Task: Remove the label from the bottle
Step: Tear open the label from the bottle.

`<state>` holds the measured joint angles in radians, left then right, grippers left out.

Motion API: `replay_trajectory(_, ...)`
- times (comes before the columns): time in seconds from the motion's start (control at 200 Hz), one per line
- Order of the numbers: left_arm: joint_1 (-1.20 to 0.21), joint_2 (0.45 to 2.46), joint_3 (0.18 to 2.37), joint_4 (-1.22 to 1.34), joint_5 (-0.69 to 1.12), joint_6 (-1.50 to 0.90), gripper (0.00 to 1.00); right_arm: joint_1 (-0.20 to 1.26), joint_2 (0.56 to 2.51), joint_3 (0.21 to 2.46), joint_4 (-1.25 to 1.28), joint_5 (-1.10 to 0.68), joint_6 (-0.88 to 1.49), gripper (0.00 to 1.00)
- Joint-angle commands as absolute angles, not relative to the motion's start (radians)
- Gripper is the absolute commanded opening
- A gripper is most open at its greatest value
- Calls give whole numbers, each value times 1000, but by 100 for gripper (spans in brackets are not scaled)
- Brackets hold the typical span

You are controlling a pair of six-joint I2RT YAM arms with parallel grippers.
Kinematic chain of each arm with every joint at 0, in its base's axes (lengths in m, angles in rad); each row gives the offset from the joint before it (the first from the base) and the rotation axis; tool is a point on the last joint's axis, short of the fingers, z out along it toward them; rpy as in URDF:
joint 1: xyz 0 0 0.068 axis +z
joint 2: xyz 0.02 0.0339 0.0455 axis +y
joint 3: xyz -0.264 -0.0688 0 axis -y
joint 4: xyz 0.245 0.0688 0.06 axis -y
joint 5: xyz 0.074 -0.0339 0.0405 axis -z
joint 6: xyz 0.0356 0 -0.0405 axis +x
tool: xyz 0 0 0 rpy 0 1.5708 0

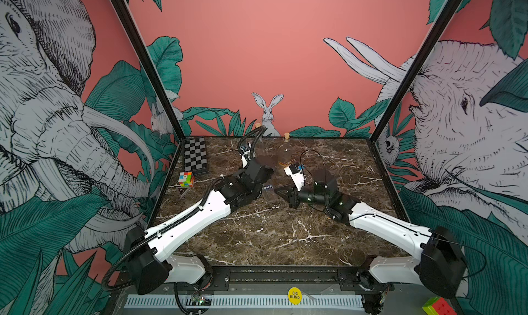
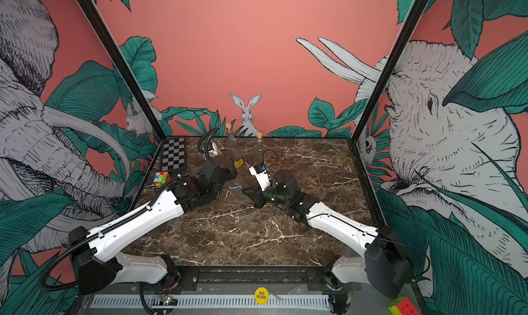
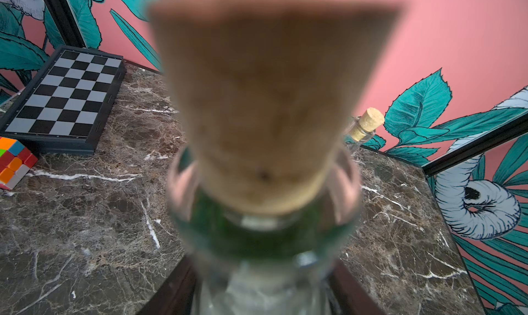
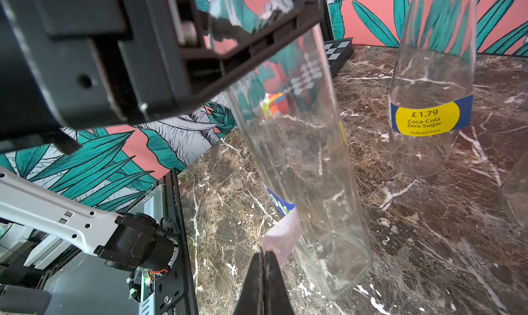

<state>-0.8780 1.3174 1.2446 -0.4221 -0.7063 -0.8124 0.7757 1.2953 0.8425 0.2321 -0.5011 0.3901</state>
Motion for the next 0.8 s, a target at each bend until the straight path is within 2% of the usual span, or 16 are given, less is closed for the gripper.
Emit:
replay_trajectory(0.0, -881, 1308, 1292, -403, -773, -835, 0, 791, 1293, 867, 285, -490, 396, 0)
replay_trajectory(0.795, -884, 1296, 1268, -405, -848, -852, 0, 820, 1305, 887, 284, -474, 394, 0)
